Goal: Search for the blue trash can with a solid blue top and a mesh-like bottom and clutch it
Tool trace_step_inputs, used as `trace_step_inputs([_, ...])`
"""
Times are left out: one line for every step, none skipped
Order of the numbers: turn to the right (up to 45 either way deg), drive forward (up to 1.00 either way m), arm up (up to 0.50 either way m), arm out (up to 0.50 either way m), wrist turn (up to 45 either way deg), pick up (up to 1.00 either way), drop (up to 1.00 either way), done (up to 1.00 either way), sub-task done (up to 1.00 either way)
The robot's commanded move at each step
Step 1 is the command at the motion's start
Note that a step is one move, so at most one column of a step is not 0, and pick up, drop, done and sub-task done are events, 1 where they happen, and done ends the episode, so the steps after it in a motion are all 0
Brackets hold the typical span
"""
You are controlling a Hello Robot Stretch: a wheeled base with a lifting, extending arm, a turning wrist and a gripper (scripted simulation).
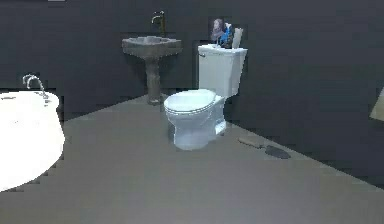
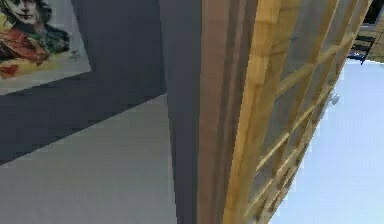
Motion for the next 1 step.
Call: trace_step_inputs([24.0, 0.0, 0.0, 0.0, 0.0, 0.0, 0.0, 0.0, 0.0])
